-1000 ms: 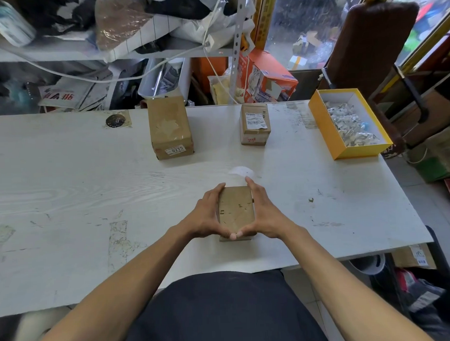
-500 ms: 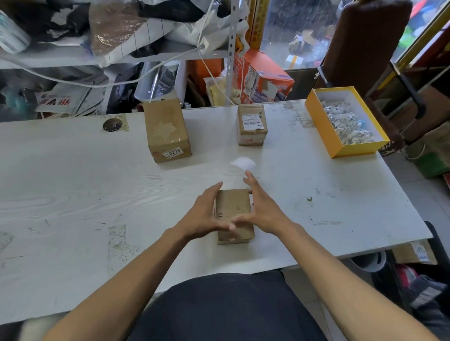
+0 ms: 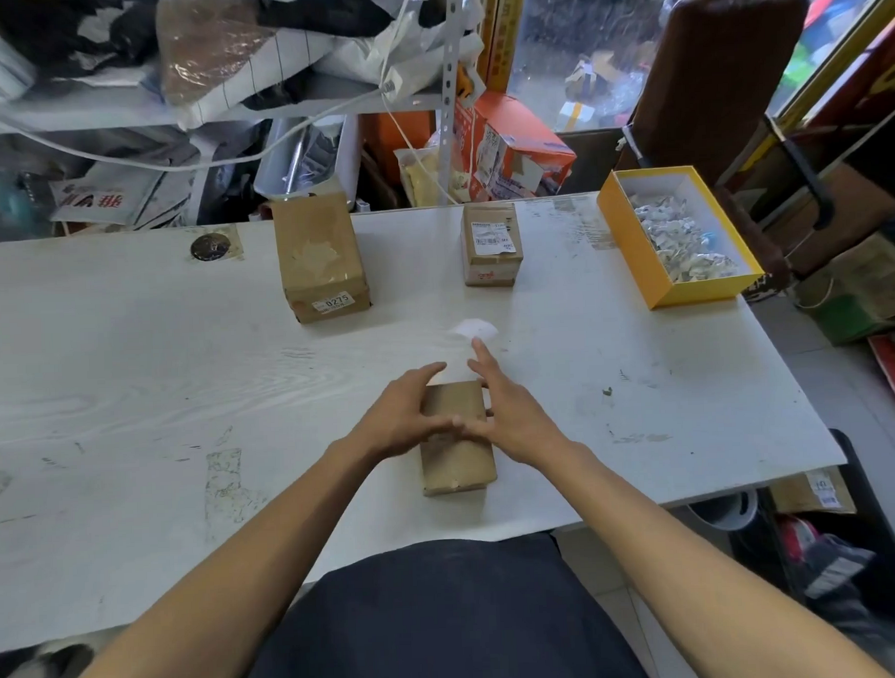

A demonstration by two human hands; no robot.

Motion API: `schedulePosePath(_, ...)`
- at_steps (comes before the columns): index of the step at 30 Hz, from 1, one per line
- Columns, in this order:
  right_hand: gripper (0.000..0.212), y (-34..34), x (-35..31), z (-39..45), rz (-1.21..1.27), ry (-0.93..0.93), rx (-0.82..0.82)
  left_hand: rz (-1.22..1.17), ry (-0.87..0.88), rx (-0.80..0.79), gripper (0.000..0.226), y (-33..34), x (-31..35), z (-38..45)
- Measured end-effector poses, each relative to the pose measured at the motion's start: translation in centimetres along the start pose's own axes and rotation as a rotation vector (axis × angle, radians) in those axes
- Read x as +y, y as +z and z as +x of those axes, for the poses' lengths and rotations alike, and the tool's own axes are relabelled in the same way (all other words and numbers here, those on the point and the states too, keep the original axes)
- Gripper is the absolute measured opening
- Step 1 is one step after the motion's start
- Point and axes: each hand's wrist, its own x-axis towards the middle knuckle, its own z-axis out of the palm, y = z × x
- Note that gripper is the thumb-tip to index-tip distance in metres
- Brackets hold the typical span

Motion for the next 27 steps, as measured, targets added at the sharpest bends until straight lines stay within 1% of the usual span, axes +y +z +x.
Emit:
schedulePosePath(1,0.122,0.1,0.1,-0.5,0.009,-0.021,-0.051,0.036,-0.009,-0.095,0.105,0.1,-0.4,-0.4)
schedulePosePath(2,0.130,0.3,0.3,-0.9,0.019,-0.033,-0.092,0.079,-0.013,-0.167,0.121,0.3,-0.8,-1.0)
schedulePosePath(3,0.135,0.5,0.4,-1.3,0.032,-0.034,-0.127,0.099,-0.016,-0.213,0.129,0.6,-1.2,-1.5)
schedulePosePath(5,0.139,0.9,0.7,-1.7,0.075,-0.005,-0.189,0.037,-0.016,-0.240,0.133,1.2,-1.8,-2.1)
schedulePosePath(8,0.144,1.2,1.1,-2.4,0.057,0.005,-0.263,-0.022,0.005,-0.174,0.130,1.5,-2.1,-2.7)
schedulePosePath(10,0.145,1.7,1.3,-2.9,0.033,-0.013,-0.271,0.004,0.037,-0.173,0.136,1.6,-2.7,-3.5)
schedulePosePath(11,0.142,2.1,1.4,-3.0,0.055,-0.012,-0.239,0.020,0.052,-0.189,0.138,1.8,-3.0,-4.0)
schedulePosePath(12,0.135,2.3,1.3,-3.1,0.099,-0.001,-0.187,0.032,0.060,-0.193,0.136,1.8,-3.0,-4.3)
schedulePosePath(13,0.127,2.4,1.2,-3.1,0.150,0.016,-0.129,0.035,0.062,-0.174,0.128,1.8,-2.8,-4.4)
schedulePosePath(15,0.105,2.3,0.9,-2.5,0.199,0.038,-0.033,0.014,0.038,-0.081,0.101,1.5,-2.0,-3.8)
schedulePosePath(17,0.084,1.9,0.7,-1.8,0.195,0.041,0.017,-0.022,-0.011,0.011,0.077,1.1,-1.3,-2.6)
schedulePosePath(19,0.065,1.6,0.6,-1.0,0.168,0.039,0.063,-0.050,-0.025,0.059,0.060,0.9,-0.9,-1.5)
schedulePosePath(21,0.050,1.3,0.5,-0.1,0.121,0.043,0.110,-0.030,-0.032,0.124,0.045,1.0,-0.3,-0.7)
schedulePosePath(23,0.044,0.9,0.3,1.0,0.056,0.056,0.126,0.005,-0.073,0.247,0.028,1.1,0.2,0.2)
schedulePosePath(24,0.044,0.6,0.1,1.5,0.010,0.052,0.125,0.011,-0.103,0.292,0.025,0.9,0.5,0.7)
schedulePosePath(25,0.045,0.2,0.1,2.0,-0.039,0.041,0.120,0.020,-0.126,0.305,0.025,0.6,0.7,1.1)
schedulePosePath(27,0.044,-0.7,-0.1,2.9,-0.127,0.026,0.101,0.088,-0.140,0.249,0.032,-0.1,1.0,1.4)
